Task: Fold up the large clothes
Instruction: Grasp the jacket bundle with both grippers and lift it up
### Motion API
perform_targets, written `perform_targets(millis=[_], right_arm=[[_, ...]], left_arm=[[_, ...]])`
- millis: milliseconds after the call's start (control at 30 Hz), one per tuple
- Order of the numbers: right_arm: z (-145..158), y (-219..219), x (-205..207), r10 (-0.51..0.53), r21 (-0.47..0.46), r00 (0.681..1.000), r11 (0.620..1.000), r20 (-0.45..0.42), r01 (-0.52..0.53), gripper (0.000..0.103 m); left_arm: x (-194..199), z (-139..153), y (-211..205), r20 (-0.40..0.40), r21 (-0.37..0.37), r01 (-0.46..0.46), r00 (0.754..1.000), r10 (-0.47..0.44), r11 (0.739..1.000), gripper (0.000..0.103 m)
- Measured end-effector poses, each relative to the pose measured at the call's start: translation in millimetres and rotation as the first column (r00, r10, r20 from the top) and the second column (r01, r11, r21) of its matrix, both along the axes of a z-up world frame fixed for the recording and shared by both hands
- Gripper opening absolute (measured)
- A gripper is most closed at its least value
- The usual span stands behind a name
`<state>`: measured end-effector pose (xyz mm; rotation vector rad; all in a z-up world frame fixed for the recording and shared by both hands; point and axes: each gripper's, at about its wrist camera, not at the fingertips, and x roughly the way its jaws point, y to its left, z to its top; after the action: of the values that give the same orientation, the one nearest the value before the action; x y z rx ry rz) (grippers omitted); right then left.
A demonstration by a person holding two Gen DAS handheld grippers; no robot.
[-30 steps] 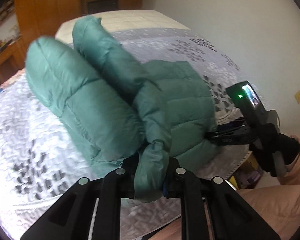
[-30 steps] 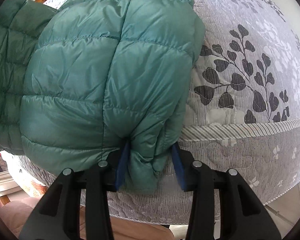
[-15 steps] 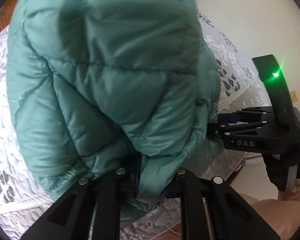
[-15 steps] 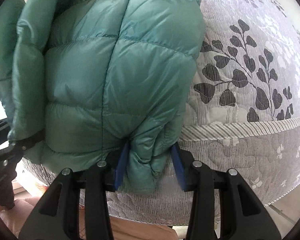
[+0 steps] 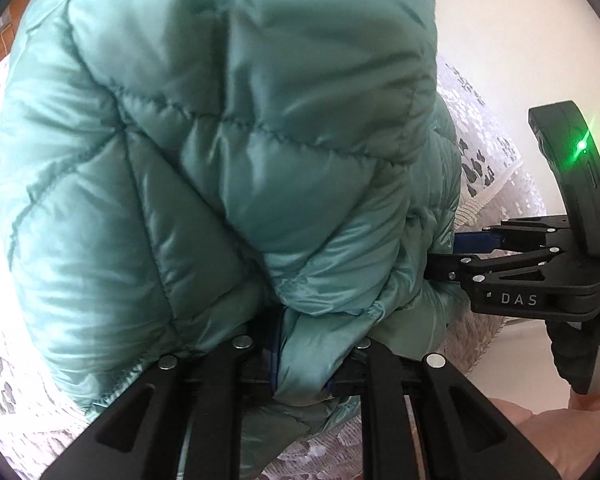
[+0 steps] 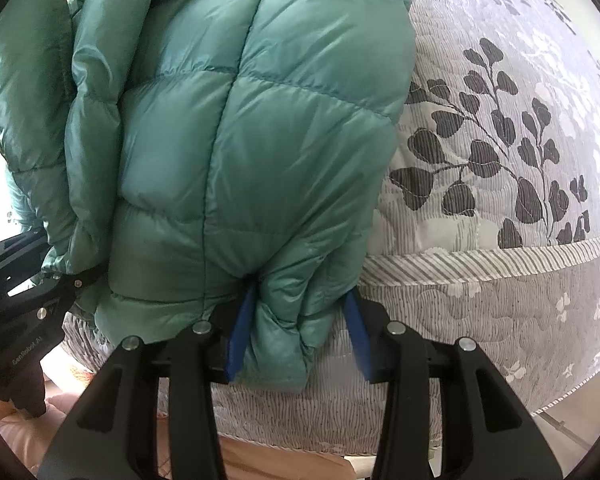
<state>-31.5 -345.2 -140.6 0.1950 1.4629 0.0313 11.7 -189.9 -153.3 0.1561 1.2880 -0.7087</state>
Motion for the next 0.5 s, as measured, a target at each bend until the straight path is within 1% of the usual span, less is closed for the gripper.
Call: perform_targets(millis=[133,300,333,367,400,467,500], right_arm=[[-1.7,-2.0,0.9,-0.004,0.003,1.0,1.0,0.001,0.004,0.042],[1.8,-9.1,-1.3,-0.022,0.029,1.0,0.999,0.006,0.021,0.044],[3.1,-11.4,-2.4,-0.027,0.03,1.0,0.999,0.009,0.027,0.045],[5.5,-14.4,-4.3,-0.032,0.033,0.999,0.999,0.016,0.032,0.047],[7.0,-17.1,-5.7,-0.036,0.032,0.999,0.999,0.019,0.036,0.048],[11.8,-22.9,-8.7,-0.046,0.04,0.999,0.998,0.025,0.045,0.048],[14.8,-25.1,-9.6,-0.049,0.038,0.998,0.998,0.029,0.048,0.048]], left_arm=[[8.2,6.2,9.9,-0.01,-0.021,-0.01,1.0,0.01,1.0,0.016],[5.9,31.3,32.8,-0.053,-0.133,-0.006,0.999,-0.001,0.991,0.026],[5.0,38.9,38.9,-0.064,-0.159,-0.011,0.998,0.0,0.987,0.03],[3.9,47.6,45.8,-0.069,-0.187,-0.015,0.998,0.002,0.982,0.033],[2.0,61.4,56.6,-0.063,-0.231,-0.022,0.998,0.007,0.973,0.034],[-0.1,83.4,76.7,-0.055,-0.316,-0.029,0.998,0.012,0.948,0.051],[-0.1,95.7,91.4,-0.054,-0.377,-0.04,0.998,0.021,0.926,0.053]])
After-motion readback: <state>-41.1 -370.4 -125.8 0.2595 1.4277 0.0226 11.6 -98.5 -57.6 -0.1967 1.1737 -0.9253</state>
